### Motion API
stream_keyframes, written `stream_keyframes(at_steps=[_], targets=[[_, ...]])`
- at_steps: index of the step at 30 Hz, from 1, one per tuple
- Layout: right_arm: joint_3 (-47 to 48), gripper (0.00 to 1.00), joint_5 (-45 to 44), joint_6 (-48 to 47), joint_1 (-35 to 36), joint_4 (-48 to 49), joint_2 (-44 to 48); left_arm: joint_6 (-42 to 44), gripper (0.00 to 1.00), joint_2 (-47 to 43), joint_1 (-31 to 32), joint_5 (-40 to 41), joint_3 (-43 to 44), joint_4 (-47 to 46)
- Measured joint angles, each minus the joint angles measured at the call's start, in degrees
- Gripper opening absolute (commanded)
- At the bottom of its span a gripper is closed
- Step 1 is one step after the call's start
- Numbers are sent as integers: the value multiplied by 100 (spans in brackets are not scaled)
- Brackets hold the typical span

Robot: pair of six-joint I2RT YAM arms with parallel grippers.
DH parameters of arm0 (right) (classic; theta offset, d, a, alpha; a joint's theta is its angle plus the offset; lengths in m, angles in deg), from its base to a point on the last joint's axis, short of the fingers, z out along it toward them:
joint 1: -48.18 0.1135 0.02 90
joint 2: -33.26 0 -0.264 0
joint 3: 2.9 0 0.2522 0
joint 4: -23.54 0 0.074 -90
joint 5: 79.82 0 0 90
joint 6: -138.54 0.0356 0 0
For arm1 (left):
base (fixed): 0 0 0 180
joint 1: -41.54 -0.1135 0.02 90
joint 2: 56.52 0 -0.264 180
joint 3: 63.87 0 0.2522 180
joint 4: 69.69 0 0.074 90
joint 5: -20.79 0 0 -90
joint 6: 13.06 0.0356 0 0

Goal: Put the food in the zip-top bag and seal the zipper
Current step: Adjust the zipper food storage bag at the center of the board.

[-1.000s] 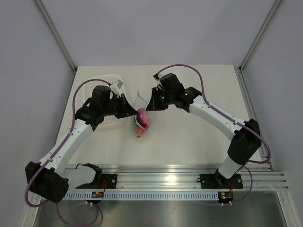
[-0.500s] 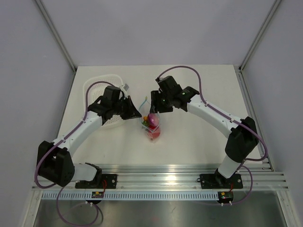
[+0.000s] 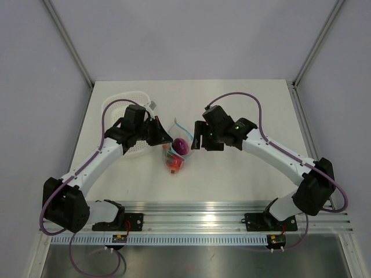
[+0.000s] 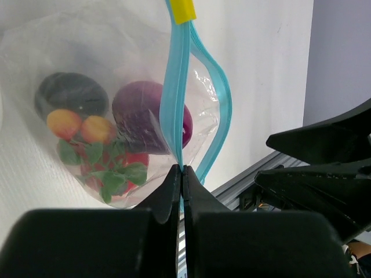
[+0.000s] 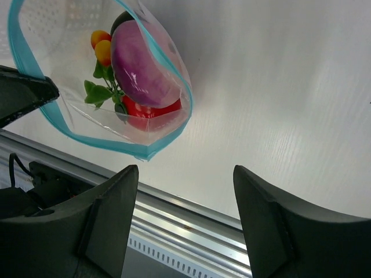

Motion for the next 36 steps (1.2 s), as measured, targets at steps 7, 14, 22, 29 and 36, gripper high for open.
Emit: stream_keyframes(at_steps=[7,14,22,29,36], targets=[[-597,57,122,780,37,426,129,-72,0,-17,35,0,-7,-46],[-658,49,304,1292,79,933,-201,-114,0,-22,81,0,-83,-136],[-675,38,402,1596,269,1062,-654,-114,0,-22,92,0,-105,-184],[-765,0,404,1733,282,1246,-651,-114,0,-55,98,17,-186,-205],[-144,0,413,1287,306,776,-551,17,0,-214,98,306,-136,44]])
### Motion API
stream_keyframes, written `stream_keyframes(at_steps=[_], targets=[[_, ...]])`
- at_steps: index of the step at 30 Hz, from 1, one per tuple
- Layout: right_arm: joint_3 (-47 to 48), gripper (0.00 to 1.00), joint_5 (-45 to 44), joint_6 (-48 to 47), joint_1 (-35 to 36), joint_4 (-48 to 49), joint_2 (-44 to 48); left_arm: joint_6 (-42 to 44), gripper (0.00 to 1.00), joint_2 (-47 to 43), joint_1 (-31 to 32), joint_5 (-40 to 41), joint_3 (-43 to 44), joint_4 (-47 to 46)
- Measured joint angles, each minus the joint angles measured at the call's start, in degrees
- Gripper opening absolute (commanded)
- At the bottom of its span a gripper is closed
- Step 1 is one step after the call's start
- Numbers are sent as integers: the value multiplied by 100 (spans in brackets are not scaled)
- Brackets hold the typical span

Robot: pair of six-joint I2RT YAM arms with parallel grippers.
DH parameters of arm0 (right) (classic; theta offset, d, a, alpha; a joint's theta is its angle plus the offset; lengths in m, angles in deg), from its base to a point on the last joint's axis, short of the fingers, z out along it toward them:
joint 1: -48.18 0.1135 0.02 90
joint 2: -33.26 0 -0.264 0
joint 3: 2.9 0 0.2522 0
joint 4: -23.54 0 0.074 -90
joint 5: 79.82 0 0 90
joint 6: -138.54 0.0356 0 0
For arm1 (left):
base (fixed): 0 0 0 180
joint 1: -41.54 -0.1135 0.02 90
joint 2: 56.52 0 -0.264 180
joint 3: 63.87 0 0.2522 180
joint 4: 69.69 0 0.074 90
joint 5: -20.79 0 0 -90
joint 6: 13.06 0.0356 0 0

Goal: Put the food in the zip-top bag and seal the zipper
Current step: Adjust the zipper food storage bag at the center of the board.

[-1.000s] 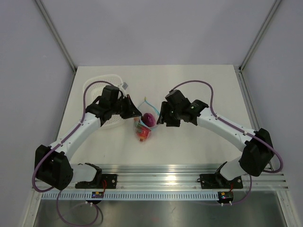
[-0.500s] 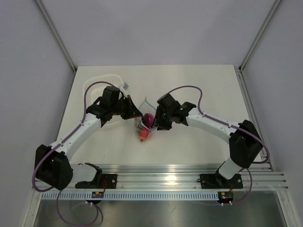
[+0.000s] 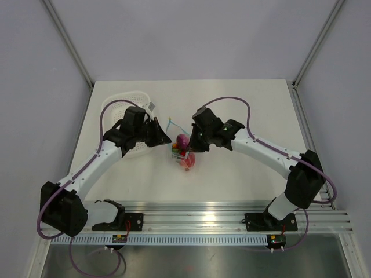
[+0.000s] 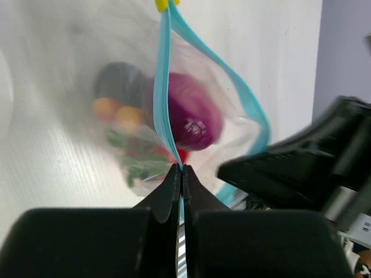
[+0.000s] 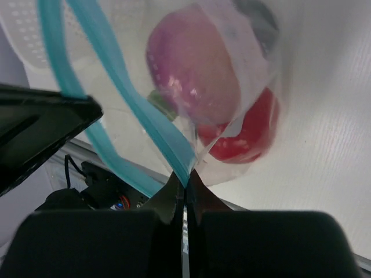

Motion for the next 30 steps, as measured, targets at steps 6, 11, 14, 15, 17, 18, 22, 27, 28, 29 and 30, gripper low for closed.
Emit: stream_keyframes(at_steps=[6,11,14,15,17,18,22,27,28,29,30], targets=[[74,2,13,-437,85,-221,896,179,0,-22,0,413,280,243],[-284,0,-20,-605,87,-306,1045,186,0,-9,76,326,313,249],[-330,0,-20,-719,87,-391,754,173,4,-7,177,173,293,92],[-330,0,-20,-800,87,-389,678,173,11,-7,227,66,269,-20],[-313,0,-24,-1073,87,-407,586,173,49,-22,326,-146,188,-269],[-275,0,-26,-1228,87,-428,555,236,62,-35,354,-205,155,-328],[-37,0,-111,-1928,87,-483,466,435,87,-168,409,-249,144,-289],[63,0,-142,-2924,87,-424,437,704,82,-247,260,-85,348,44],[63,0,-136,-3093,87,-426,435,758,76,-238,234,-39,404,114],[63,0,-129,-3246,87,-426,435,798,72,-227,164,9,450,164],[63,0,-127,-3377,87,-426,435,855,70,-199,122,55,492,199]])
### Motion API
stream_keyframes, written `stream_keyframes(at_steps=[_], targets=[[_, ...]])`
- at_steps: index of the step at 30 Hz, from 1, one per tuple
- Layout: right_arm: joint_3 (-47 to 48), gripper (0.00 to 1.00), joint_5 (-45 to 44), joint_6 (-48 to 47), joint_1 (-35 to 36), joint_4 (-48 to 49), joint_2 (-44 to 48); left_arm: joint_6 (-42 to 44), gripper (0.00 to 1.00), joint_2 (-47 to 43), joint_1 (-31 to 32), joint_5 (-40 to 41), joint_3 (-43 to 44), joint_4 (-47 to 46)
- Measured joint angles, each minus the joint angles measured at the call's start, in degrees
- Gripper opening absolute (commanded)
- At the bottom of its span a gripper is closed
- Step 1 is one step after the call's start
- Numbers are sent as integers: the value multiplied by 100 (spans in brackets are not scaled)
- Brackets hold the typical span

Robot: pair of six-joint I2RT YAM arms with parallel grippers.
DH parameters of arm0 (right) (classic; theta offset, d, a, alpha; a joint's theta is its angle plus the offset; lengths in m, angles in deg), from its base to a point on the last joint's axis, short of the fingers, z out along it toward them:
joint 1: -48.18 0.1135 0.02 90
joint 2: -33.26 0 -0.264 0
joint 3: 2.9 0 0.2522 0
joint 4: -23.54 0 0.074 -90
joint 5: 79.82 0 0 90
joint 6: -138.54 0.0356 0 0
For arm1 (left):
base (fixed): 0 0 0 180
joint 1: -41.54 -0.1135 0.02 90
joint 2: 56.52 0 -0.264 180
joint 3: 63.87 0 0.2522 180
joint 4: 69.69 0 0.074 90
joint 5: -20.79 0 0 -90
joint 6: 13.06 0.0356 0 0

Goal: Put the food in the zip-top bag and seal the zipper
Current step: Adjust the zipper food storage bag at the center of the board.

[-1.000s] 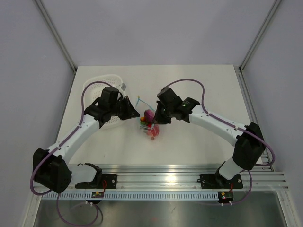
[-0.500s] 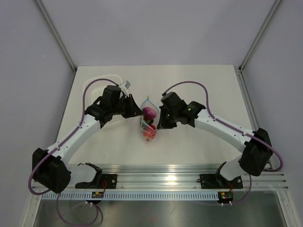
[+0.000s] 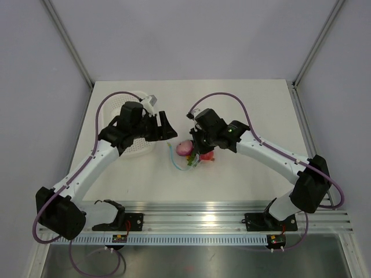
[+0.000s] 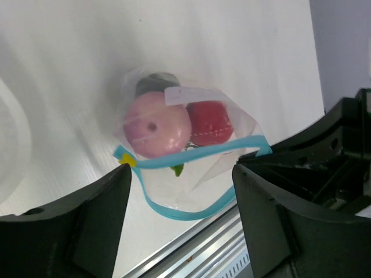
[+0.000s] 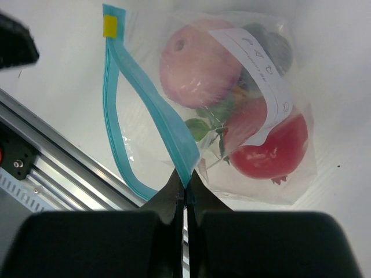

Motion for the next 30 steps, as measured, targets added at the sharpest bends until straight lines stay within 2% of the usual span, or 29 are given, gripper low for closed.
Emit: stream_keyframes(at_steps=[2,7,8,11,16,21,25,30], targets=[[0,0,11,-214,0,0,0,116,64,98,-66,76,87,76],[-9,0,122,-520,-2,2,0,428,57,308,-85,157,101,308],[-20,0,162,-570,-2,9,0,483,53,284,-85,164,74,319],[-114,0,411,-717,-15,48,48,658,49,72,-85,223,-136,275],[-308,0,1106,-977,-190,44,323,1174,56,-629,-87,321,-546,190],[-350,0,2114,-1187,-874,46,643,2120,61,-1445,-92,275,-732,-413],[-310,0,2736,-1344,-1311,-15,754,2957,67,-2238,-96,-4,-1410,-1169],[-37,0,3294,-1635,-1357,-352,754,3969,67,-3032,-98,-680,-2247,-1517]])
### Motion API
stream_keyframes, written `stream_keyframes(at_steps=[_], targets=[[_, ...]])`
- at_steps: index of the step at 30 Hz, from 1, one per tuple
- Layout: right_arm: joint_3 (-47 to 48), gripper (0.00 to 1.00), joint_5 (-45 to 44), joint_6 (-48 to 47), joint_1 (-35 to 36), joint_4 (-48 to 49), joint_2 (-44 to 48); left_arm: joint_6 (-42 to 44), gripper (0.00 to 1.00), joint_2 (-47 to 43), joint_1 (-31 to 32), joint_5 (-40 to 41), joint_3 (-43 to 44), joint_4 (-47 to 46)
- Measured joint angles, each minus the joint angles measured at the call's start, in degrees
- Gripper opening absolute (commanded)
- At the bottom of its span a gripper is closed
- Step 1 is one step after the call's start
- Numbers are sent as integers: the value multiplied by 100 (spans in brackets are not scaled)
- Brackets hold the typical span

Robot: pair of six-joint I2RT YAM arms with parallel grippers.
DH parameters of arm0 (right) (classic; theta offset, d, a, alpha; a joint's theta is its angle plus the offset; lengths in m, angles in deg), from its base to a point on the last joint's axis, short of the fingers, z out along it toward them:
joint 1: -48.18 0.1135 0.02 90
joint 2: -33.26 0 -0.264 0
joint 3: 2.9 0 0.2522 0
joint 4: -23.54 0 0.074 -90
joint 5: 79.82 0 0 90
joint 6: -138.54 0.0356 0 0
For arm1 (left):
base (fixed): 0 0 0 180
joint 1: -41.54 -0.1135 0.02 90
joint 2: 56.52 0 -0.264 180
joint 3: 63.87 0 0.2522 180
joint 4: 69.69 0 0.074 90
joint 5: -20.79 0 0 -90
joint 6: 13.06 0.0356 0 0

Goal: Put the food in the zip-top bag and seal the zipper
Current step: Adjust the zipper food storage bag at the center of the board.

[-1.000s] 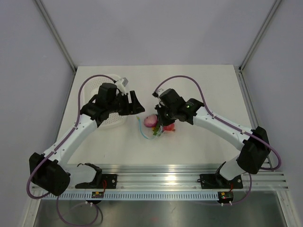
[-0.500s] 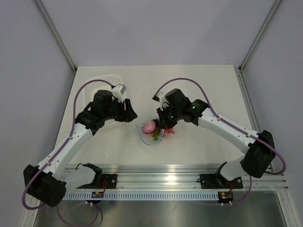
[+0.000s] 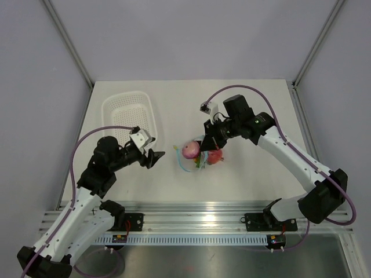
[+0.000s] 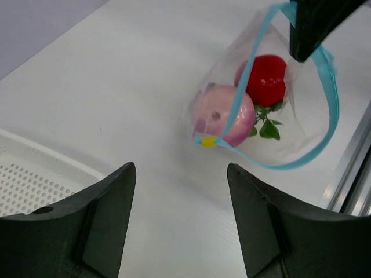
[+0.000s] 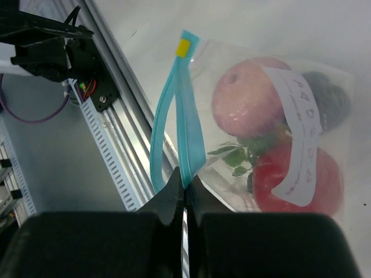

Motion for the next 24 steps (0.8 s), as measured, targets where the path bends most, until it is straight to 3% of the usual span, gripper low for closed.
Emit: stream_keyframes(at_steps=[6,10,20,24], targets=[[223,0,428,-249,0,-223,13,1292,58,-221,0,-778,-433,26],[227,0,643,-358,0,-358,42,1781,58,-68,0,-1165,-577,37],[214,0,1134,-468,0,-402,-7,1982,53,22,0,-1421,-634,2],[205,0,1119,-402,0,-354,-385,1644,54,-39,0,-1285,-603,-50]])
